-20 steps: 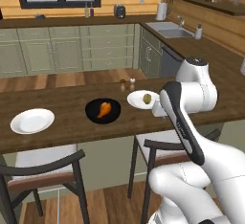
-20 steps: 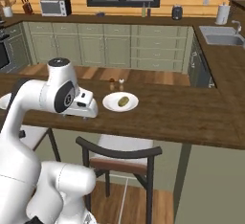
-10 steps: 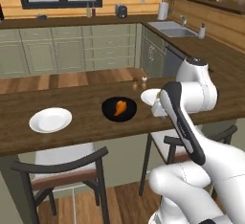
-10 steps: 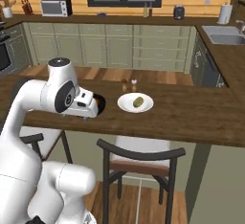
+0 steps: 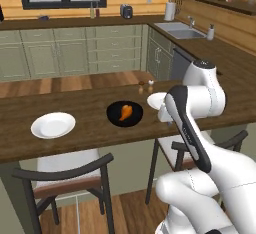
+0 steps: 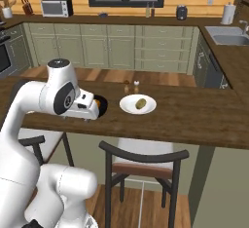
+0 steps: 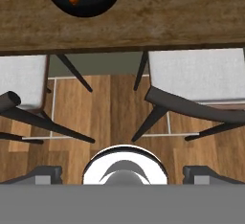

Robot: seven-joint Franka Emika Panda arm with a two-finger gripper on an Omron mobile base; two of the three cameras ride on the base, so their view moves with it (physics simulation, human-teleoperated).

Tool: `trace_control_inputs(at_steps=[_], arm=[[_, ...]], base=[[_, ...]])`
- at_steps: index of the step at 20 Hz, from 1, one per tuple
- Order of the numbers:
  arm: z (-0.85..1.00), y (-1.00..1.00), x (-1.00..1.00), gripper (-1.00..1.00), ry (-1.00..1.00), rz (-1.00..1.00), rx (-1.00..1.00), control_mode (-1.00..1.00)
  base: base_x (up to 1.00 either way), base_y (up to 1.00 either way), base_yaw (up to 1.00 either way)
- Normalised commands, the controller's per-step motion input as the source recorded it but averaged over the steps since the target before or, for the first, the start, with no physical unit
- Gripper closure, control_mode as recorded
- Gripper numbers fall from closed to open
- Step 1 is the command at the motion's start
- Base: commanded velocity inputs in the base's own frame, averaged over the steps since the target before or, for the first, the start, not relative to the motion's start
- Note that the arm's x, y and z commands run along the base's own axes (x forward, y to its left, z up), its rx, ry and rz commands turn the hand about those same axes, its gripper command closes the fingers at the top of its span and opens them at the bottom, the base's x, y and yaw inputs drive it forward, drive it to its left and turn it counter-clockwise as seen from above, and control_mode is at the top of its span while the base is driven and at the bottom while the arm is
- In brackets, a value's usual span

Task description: Pick the chicken drumstick and potato from their plates and place them in the bowl. Then put the bowl in the fridge.

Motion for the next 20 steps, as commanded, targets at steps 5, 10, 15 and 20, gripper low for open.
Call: trace_control_inputs(at_steps=[5, 10, 15, 20], arm=[[0.00, 0.00, 0.00, -1.00, 0.00, 0.00, 0.00, 1.00], [0.05, -0.03, 0.18, -1.00, -0.06, -0.01, 0.00, -1.00], [0.43, -0.20, 0.98, -1.00, 0.04, -0.04, 0.00, -1.00], [-0.04, -0.82, 1.00, -1.00, 0.14, -0.03, 0.03, -1.00]], base=[[0.30, 0.00, 0.00], [0.09, 0.00, 0.00], [0.00, 0.00, 0.00], [0.00, 0.00, 0.00]])
